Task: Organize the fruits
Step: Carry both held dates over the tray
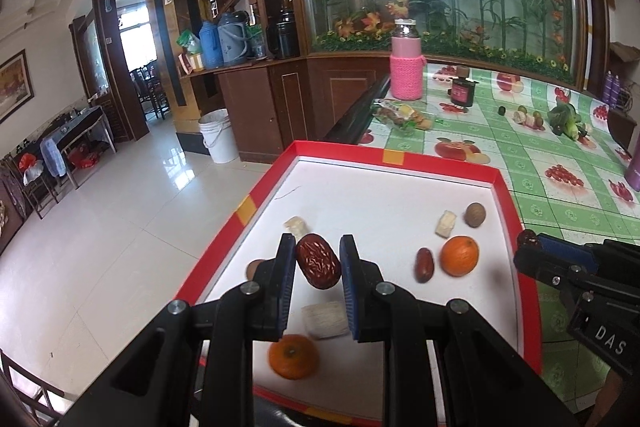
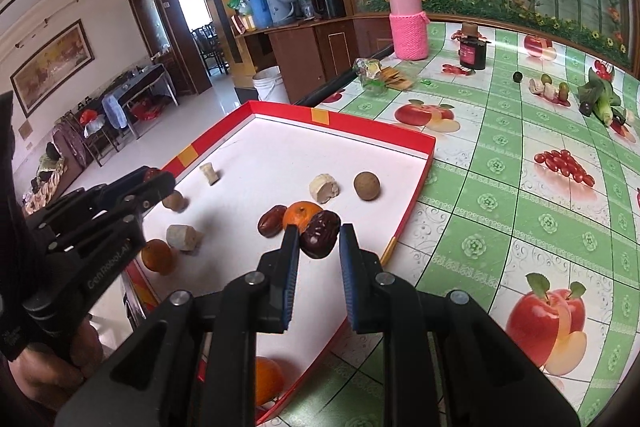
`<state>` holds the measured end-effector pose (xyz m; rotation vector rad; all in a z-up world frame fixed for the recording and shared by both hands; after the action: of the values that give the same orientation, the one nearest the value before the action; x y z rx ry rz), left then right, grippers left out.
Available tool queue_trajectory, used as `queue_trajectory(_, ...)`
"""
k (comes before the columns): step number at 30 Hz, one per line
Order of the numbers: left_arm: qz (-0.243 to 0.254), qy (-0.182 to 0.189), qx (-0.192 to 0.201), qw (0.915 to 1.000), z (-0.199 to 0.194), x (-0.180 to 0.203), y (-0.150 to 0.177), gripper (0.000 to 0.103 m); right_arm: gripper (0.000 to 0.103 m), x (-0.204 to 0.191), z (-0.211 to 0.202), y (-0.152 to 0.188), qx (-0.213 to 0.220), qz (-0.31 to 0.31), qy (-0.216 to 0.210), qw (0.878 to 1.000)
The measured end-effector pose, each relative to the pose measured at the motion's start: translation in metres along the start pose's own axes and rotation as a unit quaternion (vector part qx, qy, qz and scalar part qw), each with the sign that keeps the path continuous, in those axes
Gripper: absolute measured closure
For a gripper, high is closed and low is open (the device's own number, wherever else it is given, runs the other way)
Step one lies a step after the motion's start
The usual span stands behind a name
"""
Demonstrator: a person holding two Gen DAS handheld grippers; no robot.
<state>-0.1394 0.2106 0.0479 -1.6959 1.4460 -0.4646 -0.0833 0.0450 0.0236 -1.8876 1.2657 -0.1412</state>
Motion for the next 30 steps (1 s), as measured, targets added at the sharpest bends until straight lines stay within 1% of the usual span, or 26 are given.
queue_trajectory(7,-0.011,-0.024,0.005,0.9996,-0.013,-0.023,0.005,0.082,0.081,-0.009,0.003,-0.001,-0.002,-0.002,-0.013,1.000)
queue_trajectory(15,-0.004,-0.040,0.012,0.9991,-0.018,-0.024,0.004,0.082,0.081,-0.035,0.002,0.012,-0.011,-0.038,-0.041,0.998)
queue_trajectory(24,0.008,-0.043,0.005,0.9990,-0.010,-0.018,0.007,0.082,0.081,-0.033,0.006,0.017,-0.019,-0.035,-0.041,0.998)
queue_trajectory(28,0.010,-0.044,-0.003,0.9990,-0.006,-0.017,0.010,0.082,0.081,-0.032,0.010,0.018,-0.021,-0.032,-0.036,0.999)
queue_trajectory(30,0.011,-0.042,-0.007,0.9990,-0.004,-0.016,0.012,0.082,0.081,-0.031,0.014,0.018,-0.024,-0.031,-0.027,0.999)
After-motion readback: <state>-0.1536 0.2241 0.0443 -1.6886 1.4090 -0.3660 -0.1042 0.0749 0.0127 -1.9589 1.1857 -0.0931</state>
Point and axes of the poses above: each gripper's, at about its wrist camera, not at the fingertips, and z roughly the way its jaws point, x to its right, y to its underside, the point moved 4 cm from there along z, roughly the way its jaws point, and after that the axes turned 9 degrees about z, right-handed, at the moved point
